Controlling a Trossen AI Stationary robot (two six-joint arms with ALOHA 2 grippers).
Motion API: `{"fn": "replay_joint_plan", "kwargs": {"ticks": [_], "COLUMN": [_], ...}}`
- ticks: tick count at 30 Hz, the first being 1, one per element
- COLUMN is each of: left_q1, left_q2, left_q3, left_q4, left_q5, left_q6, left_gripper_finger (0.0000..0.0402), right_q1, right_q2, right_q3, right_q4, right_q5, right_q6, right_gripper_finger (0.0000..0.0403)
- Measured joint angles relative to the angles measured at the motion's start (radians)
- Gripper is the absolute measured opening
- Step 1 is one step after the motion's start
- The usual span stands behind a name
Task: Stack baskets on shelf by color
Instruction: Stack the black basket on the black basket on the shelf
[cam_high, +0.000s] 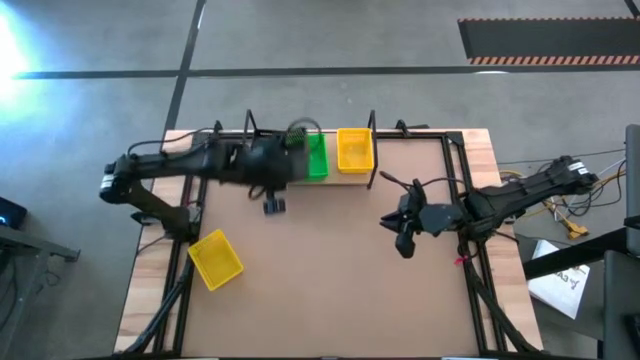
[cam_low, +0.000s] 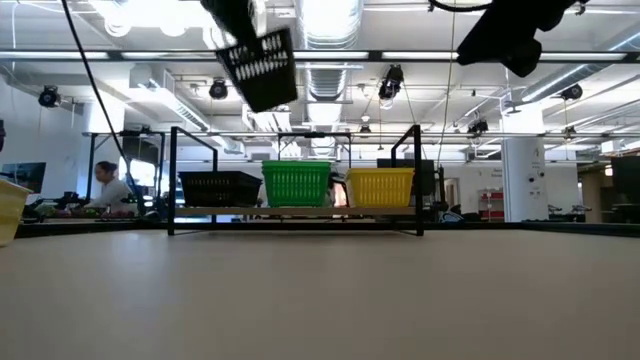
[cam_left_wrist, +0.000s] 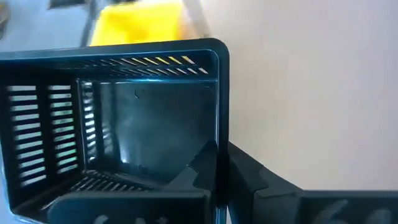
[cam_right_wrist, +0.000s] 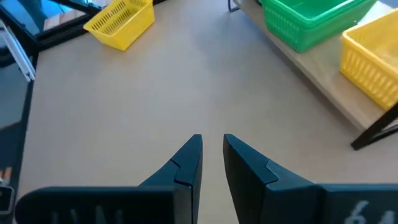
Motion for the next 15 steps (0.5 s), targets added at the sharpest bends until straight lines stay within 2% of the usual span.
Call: {"fn": "replay_joint_plan", "kwargs": {"ticks": [7,11,15], "left_q1": [0.257,0.326,0.345], "left_q2": [0.041,0.068,0.102], "left_q3": [-0.068,-0.116,-0.151], "left_q4": [-0.049,-0.078,-0.09], "left_q5": [0.004,0.008,0.004], "left_q6": [0.245,0.372,0.474], "left_gripper_finger": [0.0,0.0,0.0], "right_q1": [0.002,0.005,0.005], "right_q2": [0.04,0.056,0.067], "right_q3": [0.001,0.026,0.053], "right_q4": [0.029,0.032,0.035], "right_q5": [-0.002,-0.002,-0.002], "right_q6": [0.092,0.098,0.082], "right_gripper_finger": [0.0057,0.0057,0.0057]}}
